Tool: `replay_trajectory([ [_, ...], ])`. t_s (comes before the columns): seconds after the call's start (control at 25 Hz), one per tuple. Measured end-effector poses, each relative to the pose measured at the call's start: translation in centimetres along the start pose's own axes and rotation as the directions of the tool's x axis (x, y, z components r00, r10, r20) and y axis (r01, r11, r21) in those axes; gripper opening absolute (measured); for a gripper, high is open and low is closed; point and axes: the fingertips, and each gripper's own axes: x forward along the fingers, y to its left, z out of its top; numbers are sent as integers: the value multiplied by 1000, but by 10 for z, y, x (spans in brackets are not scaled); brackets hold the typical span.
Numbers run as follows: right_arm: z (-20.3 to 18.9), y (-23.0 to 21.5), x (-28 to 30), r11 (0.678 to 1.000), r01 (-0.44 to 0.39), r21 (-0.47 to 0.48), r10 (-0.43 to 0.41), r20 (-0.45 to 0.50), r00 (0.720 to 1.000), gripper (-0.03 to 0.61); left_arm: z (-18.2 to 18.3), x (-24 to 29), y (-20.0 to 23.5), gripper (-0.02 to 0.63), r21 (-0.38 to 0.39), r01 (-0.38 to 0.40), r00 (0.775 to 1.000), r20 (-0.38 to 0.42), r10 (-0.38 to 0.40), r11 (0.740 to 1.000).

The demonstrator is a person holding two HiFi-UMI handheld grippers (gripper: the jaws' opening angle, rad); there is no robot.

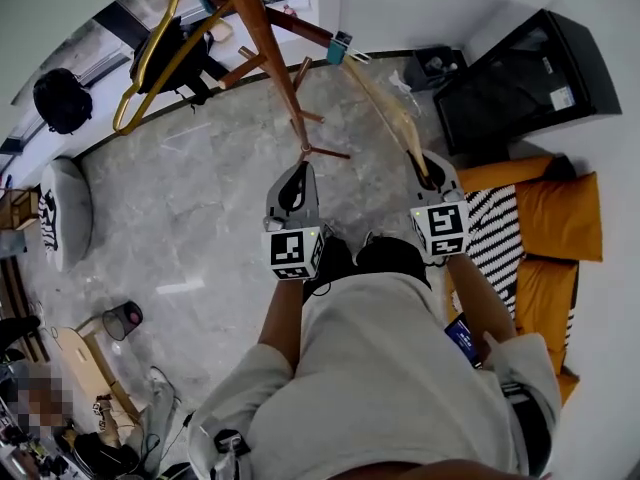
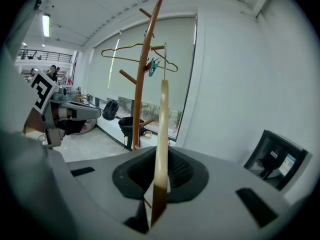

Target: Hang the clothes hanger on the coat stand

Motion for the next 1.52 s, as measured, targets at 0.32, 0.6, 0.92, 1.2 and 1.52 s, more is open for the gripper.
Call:
replay_trajectory([
  [0.32, -19, 10, 43, 991, -116, -65, 111, -67, 992, 26, -15, -4, 19, 9, -47, -139, 990, -9, 138, 989],
  [0.6, -35, 7, 75, 976, -196, -93, 185, -115, 976, 26, -39, -8, 14, 9, -78, -247, 969, -39, 244, 966],
  [0.92, -47, 7, 106, 962, -255, -92, 242, -133, 961, 26, -60, -10, 11, 9, -109, -325, 946, -51, 321, 939],
  [1.2, -55, 17, 126, 948, -299, -110, 281, -159, 947, 26, -70, -12, 14, 9, -127, -371, 929, -55, 367, 920],
  [1.52, -58, 33, 149, 926, -350, -139, 322, -194, 927, 26, -79, -15, 21, 9, -141, -411, 912, -73, 405, 901],
])
